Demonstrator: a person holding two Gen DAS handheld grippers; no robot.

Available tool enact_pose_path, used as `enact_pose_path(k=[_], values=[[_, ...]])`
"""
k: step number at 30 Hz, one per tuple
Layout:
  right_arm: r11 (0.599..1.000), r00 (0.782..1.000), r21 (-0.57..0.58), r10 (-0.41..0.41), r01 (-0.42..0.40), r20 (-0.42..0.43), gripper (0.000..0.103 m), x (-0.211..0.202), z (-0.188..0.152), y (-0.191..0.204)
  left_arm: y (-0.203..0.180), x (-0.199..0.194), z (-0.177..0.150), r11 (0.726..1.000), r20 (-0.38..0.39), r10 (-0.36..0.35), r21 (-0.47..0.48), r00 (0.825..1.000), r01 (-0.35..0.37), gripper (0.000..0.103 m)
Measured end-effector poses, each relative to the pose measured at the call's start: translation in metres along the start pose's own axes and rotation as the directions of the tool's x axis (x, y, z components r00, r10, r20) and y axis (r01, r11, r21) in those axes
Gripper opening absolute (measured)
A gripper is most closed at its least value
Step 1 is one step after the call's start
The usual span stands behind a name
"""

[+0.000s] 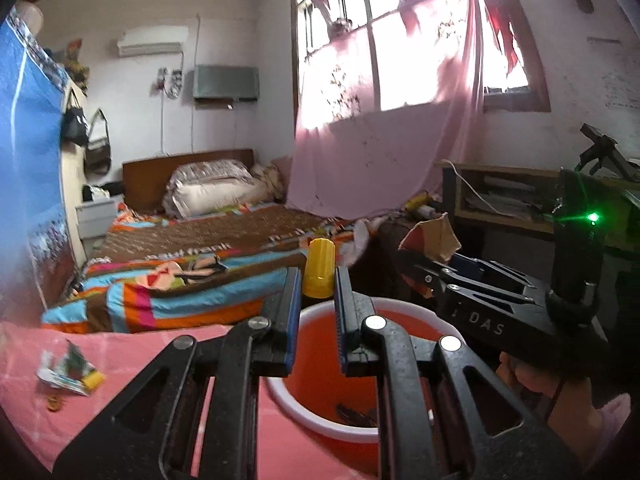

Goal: Collect trash
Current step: 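Carry the yellow cap and brown paper cup over the orange bucket, then open both tools to drop the cap and cup into the bucket, then move both tools back over the table toward the remaining trash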

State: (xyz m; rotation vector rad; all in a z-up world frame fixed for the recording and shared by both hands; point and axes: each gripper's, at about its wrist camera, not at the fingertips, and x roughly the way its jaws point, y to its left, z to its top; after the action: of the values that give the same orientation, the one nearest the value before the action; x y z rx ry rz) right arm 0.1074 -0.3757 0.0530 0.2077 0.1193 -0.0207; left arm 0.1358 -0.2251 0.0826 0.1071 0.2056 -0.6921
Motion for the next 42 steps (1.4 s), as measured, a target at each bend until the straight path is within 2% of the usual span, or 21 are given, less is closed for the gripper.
enact_pose_path(k=[6,11,17,20,24,27,32,36,39,42], values=[[0.999,0.994,0.008,-0.037,0.038,-0.106,0.047,0.009,-0.012,-0.015,-0.006,0.027,-0.008,0.999,-0.099,-0.041,-0.038,0.994,0.038,0.019],[0.998,0.983,0.034,-0.054,0.061,-0.177,0.048,0.015,-0.019,-0.028,-0.005,0.045,-0.018,0.994,-0.185,-0.072,-0.09,0.98,0.056,0.019],[0.994,0.962,0.061,-0.07,0.089,-0.264,0.048,0.023,-0.027,-0.038,-0.008,0.069,-0.029,0.99,-0.303,-0.094,-0.133,0.948,0.056,0.019],[0.993,0.951,0.066,-0.076,0.1,-0.3,0.048,0.027,-0.031,-0.042,-0.006,0.08,-0.034,0.982,-0.359,-0.12,-0.178,0.926,0.058,0.019],[0.991,0.936,0.073,-0.079,0.11,-0.343,0.048,0.031,-0.033,-0.047,-0.004,0.088,-0.038,0.973,-0.405,-0.148,-0.223,0.902,0.06,0.019],[0.99,0.928,0.079,-0.077,0.113,-0.365,0.048,0.034,-0.036,-0.05,-0.003,0.091,-0.04,0.968,-0.425,-0.16,-0.244,0.891,0.058,0.02],[0.989,0.919,0.08,-0.081,0.121,-0.387,0.052,0.035,-0.038,-0.052,-0.002,0.093,-0.041,0.963,-0.441,-0.168,-0.264,0.882,0.051,0.021],[0.988,0.913,0.085,-0.086,0.13,-0.398,0.058,0.037,-0.039,-0.055,0.001,0.094,-0.043,0.96,-0.45,-0.166,-0.278,0.878,0.039,0.03],[0.987,0.913,0.089,-0.088,0.134,-0.399,0.062,0.038,-0.038,-0.056,0.005,0.092,-0.044,0.958,-0.447,-0.156,-0.284,0.881,0.026,0.035],[0.986,0.915,0.092,-0.089,0.136,-0.394,0.066,0.04,-0.035,-0.055,0.012,0.085,-0.043,0.955,-0.431,-0.134,-0.296,0.892,0.001,0.04]])
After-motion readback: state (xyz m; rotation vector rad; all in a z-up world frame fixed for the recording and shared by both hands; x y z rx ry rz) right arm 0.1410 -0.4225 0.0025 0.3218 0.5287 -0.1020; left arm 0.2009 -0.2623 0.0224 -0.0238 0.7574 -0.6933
